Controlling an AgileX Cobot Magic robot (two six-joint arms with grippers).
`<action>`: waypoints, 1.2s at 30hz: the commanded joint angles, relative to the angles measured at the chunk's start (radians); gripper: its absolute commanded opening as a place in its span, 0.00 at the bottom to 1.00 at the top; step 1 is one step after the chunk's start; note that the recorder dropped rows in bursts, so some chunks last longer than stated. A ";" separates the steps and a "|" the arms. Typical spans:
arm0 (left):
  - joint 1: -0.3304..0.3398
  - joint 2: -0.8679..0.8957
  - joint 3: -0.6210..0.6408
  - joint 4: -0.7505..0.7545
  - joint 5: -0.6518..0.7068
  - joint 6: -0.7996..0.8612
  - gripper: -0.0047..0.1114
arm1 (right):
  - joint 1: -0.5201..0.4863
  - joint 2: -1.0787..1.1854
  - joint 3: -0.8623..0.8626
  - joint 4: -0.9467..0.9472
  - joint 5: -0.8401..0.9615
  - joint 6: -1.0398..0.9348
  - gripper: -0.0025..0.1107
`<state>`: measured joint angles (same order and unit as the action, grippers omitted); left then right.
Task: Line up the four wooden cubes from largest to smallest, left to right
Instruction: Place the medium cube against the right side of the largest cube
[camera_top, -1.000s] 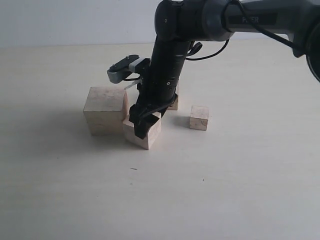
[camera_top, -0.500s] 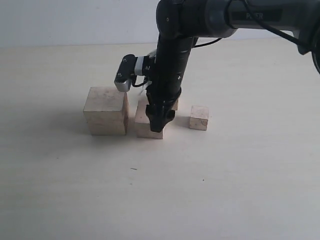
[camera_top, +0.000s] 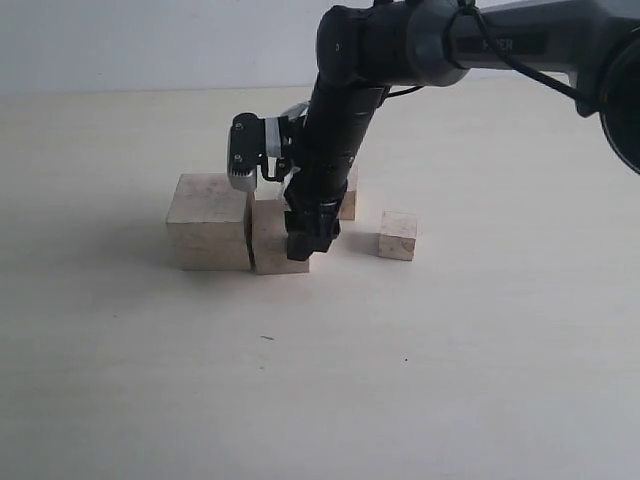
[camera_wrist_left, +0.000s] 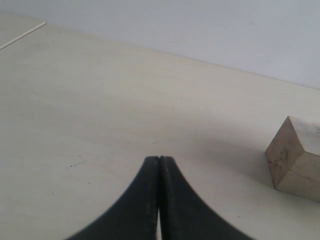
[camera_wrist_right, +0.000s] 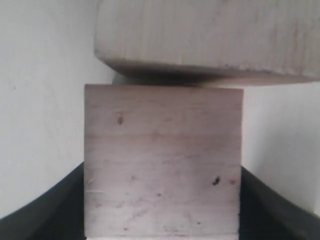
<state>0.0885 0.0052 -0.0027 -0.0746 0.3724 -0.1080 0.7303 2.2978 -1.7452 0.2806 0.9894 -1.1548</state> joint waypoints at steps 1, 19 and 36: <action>0.000 -0.005 0.003 -0.008 -0.008 -0.001 0.04 | 0.000 0.063 0.016 0.007 -0.049 -0.008 0.02; 0.000 -0.005 0.003 -0.008 -0.008 -0.001 0.04 | 0.000 0.063 0.016 0.024 -0.109 -0.044 0.02; 0.000 -0.005 0.003 -0.008 -0.008 -0.001 0.04 | 0.000 0.063 0.016 0.015 -0.155 -0.048 0.02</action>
<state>0.0885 0.0052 -0.0027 -0.0746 0.3724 -0.1080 0.7303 2.3121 -1.7496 0.3499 0.8945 -1.2007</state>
